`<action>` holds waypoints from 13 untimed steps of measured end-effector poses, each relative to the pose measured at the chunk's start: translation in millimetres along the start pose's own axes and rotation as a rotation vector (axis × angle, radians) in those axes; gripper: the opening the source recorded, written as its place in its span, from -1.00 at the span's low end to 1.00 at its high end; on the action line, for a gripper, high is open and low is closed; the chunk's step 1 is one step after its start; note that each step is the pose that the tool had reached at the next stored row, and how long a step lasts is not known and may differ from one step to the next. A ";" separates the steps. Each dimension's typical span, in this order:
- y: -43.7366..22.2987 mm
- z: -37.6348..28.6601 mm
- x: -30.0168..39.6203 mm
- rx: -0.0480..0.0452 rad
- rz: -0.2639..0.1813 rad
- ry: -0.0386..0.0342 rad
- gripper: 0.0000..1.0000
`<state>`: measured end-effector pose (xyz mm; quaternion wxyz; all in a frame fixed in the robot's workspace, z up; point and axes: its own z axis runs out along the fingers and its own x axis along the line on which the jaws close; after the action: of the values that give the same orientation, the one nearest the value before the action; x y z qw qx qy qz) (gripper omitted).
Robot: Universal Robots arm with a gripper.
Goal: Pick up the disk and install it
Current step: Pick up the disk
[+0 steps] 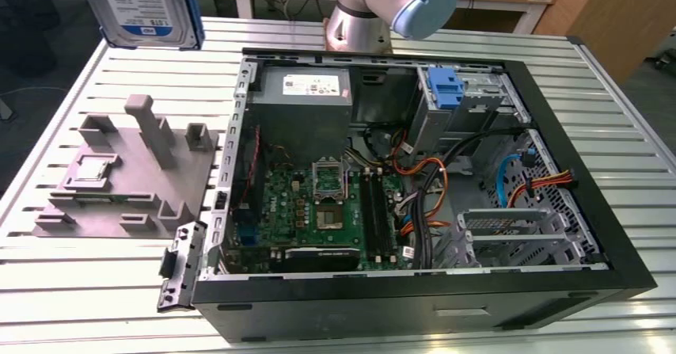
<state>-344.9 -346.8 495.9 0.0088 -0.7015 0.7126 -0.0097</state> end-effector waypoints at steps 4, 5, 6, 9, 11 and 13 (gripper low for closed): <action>-1.8 0.1 0.0 0.0000 0.000 0.0000 -0.26; -2.3 0.1 0.0 0.0000 0.000 0.0000 -0.26; -2.9 0.0 0.0 0.0000 0.000 0.0000 -0.26; -4.5 0.1 0.0 -0.0001 0.000 0.0000 -0.26; -5.9 0.2 -0.1 0.0001 0.000 0.0000 -0.26; -7.0 0.2 -0.1 0.0001 0.000 0.0000 -0.26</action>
<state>-337.9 -346.8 495.8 0.0088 -0.7015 0.7126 -0.0097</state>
